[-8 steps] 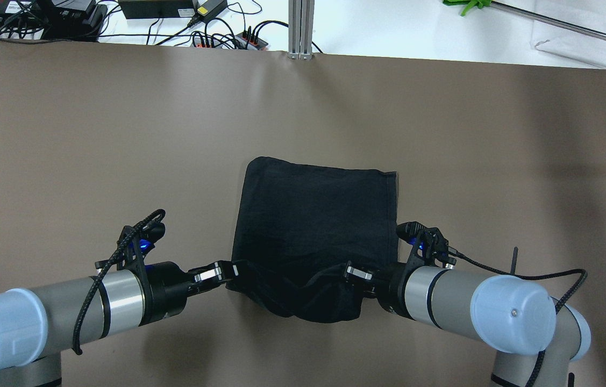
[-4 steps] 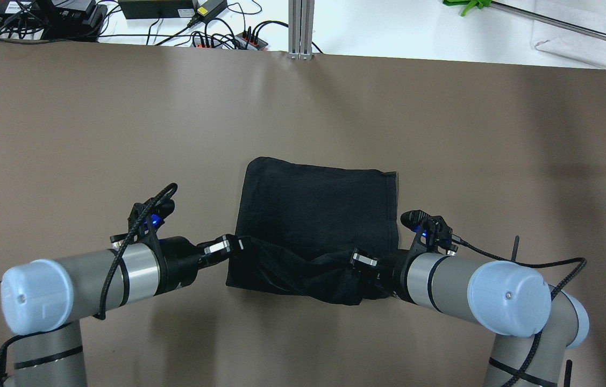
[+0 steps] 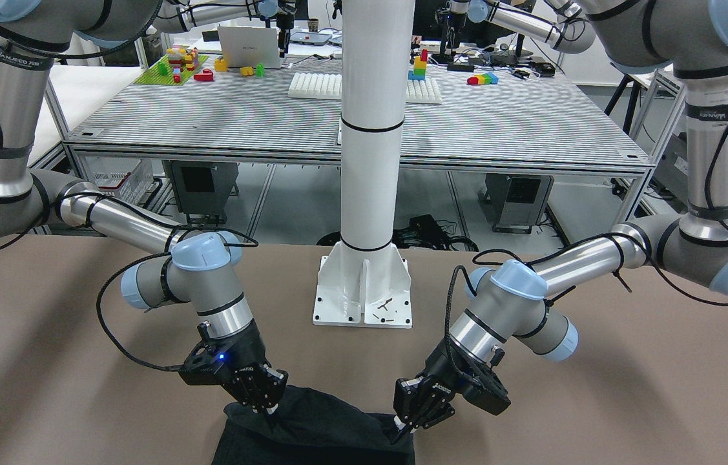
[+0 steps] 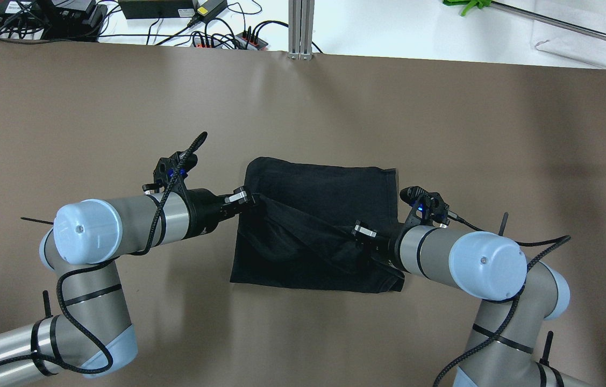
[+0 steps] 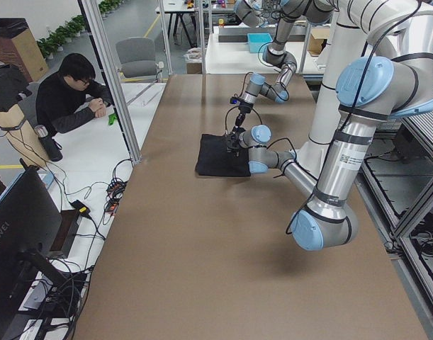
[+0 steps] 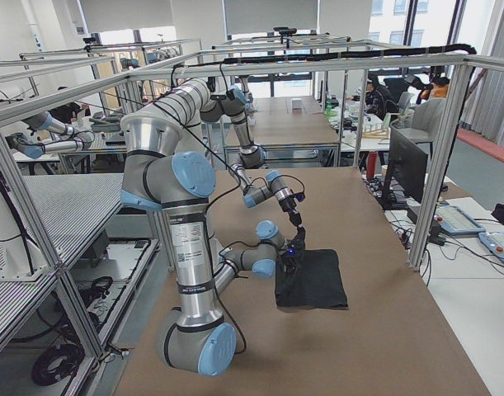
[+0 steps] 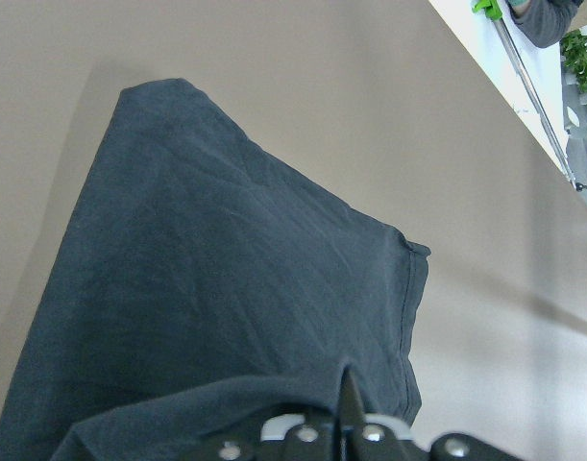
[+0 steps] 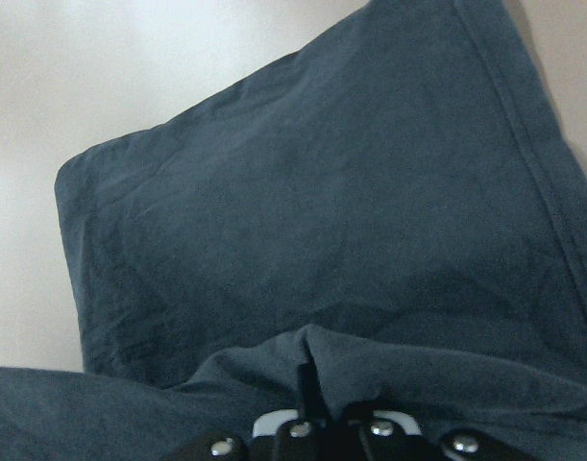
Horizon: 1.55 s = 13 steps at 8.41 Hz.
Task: Fold clothes
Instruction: 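Lay the folded edge down with both grippers onto the far half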
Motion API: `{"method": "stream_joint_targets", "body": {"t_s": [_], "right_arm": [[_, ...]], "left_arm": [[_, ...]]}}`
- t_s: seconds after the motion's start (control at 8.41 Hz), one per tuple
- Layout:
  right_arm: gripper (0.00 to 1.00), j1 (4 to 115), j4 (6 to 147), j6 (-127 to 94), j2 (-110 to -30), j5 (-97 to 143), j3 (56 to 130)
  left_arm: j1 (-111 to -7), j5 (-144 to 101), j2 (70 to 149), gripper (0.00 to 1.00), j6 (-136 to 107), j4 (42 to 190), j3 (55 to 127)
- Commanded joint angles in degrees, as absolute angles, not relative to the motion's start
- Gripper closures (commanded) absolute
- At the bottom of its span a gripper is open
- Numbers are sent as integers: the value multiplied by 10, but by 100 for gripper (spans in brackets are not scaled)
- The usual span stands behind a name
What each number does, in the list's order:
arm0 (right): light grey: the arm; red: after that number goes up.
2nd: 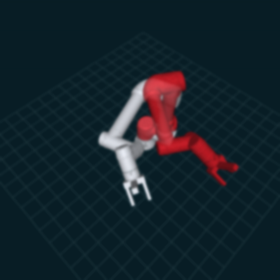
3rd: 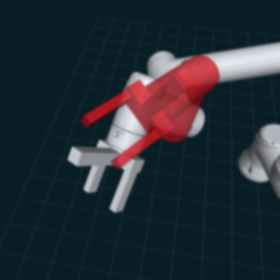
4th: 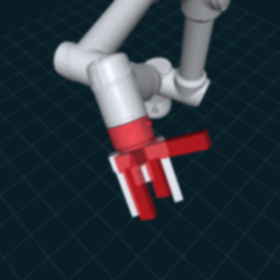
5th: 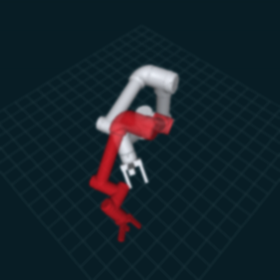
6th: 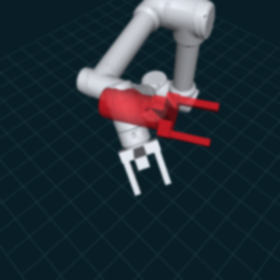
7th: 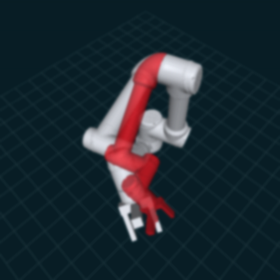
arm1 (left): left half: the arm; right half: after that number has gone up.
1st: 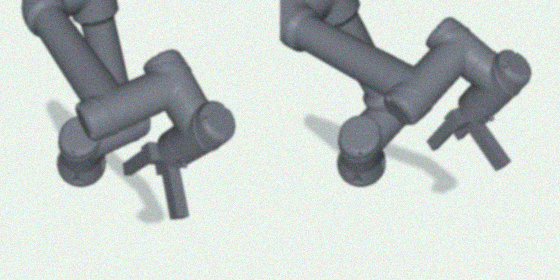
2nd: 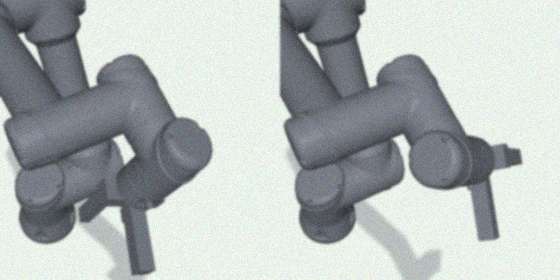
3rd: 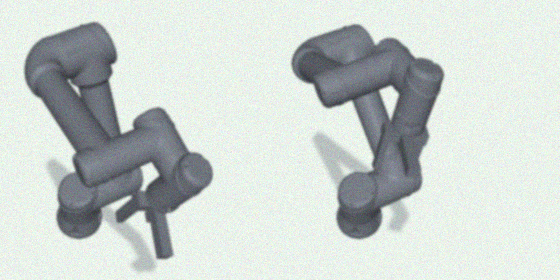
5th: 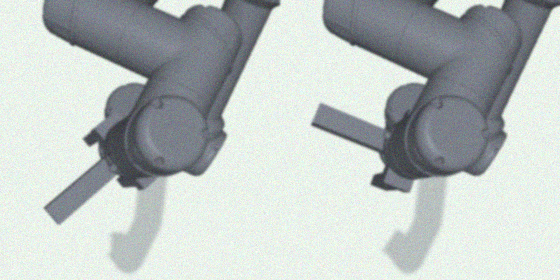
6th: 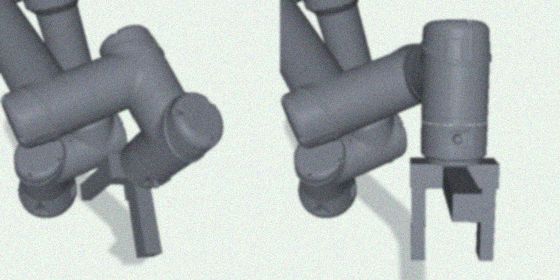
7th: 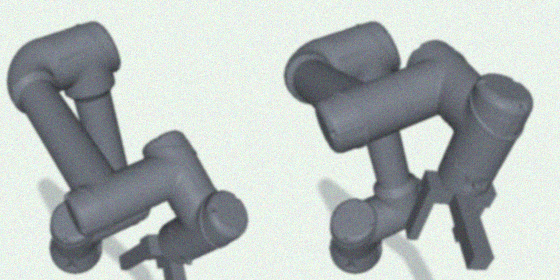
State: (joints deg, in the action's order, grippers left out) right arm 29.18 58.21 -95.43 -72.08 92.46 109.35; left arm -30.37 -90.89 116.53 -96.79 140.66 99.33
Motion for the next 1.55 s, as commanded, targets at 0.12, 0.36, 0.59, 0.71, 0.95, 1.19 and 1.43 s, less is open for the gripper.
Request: {"method": "stream_joint_targets", "body": {"t_s": [0.12, 0.36, 0.59, 0.71, 0.95, 1.19, 1.43], "right_arm": [[100, 323, 580, -955, -694, 922, 1033], [39, 324, 580, -958, -689, 922, 1032], [6, 324, 580, -959, -686, 919, 1027], [6, 332, 581, -959, -686, 920, 1027], [6, 337, 581, -958, -681, 928, 1034], [6, 335, 589, -965, -654, 930, 1031], [6, 305, 603, -955, -650, 931, 1022]], "left_arm": [[-303, -908, 1166, 100, -966, 1406, 984], [-301, -904, 1183, 82, -966, 1412, 956], [-301, -899, 1210, 6, -963, 1412, 921], [-301, -890, 1212, 6, -963, 1413, 919], [-335, -896, 1214, 6, -962, 1407, 919], [-386, -950, 1212, 6, -932, 1407, 902], [-414, -983, 1209, 6, -913, 1407, 897]]}}
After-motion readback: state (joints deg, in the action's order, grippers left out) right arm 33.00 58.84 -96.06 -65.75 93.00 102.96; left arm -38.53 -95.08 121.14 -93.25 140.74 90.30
